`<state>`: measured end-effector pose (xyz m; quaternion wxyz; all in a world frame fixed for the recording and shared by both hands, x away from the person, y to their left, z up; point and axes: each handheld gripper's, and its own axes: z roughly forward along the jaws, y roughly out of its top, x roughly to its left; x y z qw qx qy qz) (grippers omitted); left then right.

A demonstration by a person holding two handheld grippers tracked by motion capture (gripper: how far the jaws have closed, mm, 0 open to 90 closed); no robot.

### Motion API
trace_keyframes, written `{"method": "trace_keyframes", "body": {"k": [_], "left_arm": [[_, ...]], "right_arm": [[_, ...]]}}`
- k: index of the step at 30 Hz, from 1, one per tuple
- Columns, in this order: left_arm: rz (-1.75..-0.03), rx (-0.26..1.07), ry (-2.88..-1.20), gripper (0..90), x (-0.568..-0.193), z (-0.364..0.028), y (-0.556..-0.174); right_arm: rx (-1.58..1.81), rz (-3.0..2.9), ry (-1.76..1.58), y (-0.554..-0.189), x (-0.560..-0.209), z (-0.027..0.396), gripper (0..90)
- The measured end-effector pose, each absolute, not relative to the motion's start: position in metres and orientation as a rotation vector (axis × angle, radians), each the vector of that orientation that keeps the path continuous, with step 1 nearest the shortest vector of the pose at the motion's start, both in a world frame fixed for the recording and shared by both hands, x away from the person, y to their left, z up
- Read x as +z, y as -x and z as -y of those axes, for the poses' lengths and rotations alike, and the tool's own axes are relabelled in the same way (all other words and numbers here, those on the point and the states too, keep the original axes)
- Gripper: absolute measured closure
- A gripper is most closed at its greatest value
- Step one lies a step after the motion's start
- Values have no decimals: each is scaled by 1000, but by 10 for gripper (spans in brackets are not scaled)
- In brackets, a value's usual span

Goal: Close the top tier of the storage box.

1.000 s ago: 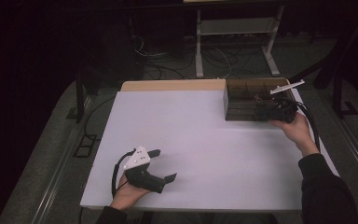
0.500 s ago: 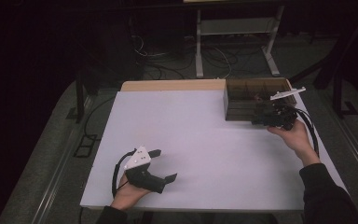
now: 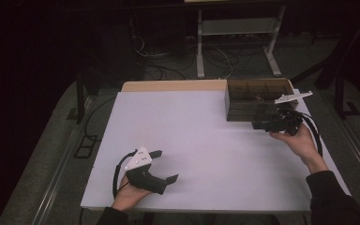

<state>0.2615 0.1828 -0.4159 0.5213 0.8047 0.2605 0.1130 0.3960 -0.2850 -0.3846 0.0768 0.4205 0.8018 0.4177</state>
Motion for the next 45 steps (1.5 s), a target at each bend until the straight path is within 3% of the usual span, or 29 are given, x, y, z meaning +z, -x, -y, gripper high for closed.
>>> {"method": "trace_keyframes", "body": {"k": [10, 16, 23, 45], "left_arm": [[-615, 270, -1930, 0, -415, -182, -261], [-613, 269, -1930, 0, -415, -181, -261], [-609, 268, -1931, 0, -415, -181, -261], [-615, 269, -1931, 0, -415, -182, -262]], "right_arm": [[1284, -2395, -1278, -381, -382, 286, 154], [1304, -2379, -1282, -372, -384, 285, 122], [1339, -2327, -1304, -358, -387, 285, 1], [1375, -2255, -1321, -316, -397, 291, 0]]}}
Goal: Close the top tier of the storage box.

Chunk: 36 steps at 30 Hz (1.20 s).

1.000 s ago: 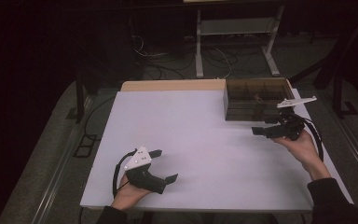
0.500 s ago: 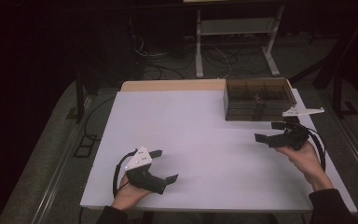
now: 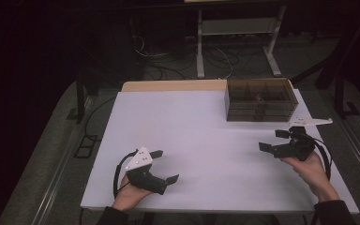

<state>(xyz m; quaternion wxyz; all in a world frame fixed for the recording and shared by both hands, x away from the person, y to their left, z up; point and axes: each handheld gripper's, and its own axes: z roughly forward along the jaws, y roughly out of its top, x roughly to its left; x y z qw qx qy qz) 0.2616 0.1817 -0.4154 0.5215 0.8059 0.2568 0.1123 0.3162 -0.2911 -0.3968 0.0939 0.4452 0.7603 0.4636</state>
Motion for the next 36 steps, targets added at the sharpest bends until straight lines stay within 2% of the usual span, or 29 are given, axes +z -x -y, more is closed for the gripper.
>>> {"method": "trace_keyframes", "body": {"k": [36], "left_arm": [[-618, 262, -1929, 0, -416, -183, -265]], "right_arm": [[1436, -2249, -1224, -263, -418, 285, 0]]}}
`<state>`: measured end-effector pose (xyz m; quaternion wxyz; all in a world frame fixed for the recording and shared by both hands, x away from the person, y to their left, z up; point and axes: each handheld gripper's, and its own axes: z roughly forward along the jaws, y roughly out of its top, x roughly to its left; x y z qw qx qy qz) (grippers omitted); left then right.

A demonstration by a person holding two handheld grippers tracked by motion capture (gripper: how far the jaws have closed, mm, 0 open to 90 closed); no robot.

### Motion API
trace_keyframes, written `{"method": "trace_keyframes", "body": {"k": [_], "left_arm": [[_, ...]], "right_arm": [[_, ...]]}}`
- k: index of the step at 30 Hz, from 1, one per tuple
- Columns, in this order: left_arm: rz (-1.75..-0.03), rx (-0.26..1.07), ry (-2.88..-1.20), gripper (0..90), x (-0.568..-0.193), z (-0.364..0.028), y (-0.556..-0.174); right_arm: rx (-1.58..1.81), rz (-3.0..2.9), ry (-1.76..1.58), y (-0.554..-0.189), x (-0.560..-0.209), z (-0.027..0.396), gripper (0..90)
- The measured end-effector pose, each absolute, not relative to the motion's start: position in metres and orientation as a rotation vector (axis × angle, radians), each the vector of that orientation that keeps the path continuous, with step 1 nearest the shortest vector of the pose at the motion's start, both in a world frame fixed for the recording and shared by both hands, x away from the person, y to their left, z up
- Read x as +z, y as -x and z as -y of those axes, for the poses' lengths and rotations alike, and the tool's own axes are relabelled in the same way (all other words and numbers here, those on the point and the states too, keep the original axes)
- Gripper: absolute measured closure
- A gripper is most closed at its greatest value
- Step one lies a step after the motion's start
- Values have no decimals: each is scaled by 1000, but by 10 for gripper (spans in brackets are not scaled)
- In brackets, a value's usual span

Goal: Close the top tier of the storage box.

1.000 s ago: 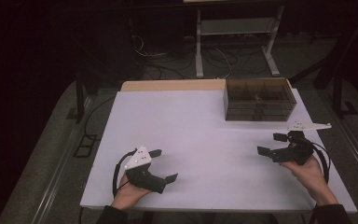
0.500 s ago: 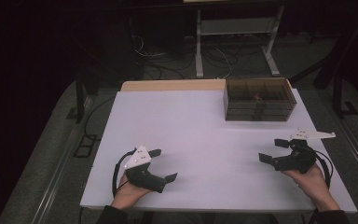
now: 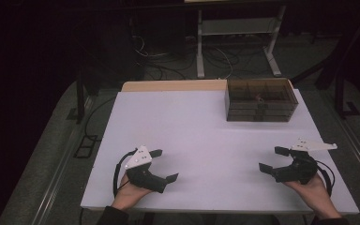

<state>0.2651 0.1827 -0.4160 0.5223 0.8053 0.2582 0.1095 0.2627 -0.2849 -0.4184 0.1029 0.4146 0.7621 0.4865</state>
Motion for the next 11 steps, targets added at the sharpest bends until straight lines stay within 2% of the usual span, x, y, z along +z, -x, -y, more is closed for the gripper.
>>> {"method": "trace_keyframes", "body": {"k": [11], "left_arm": [[-618, 258, -1932, 0, -416, -183, -266]], "right_arm": [[1453, -2245, -1182, -248, -421, 281, 0]]}}
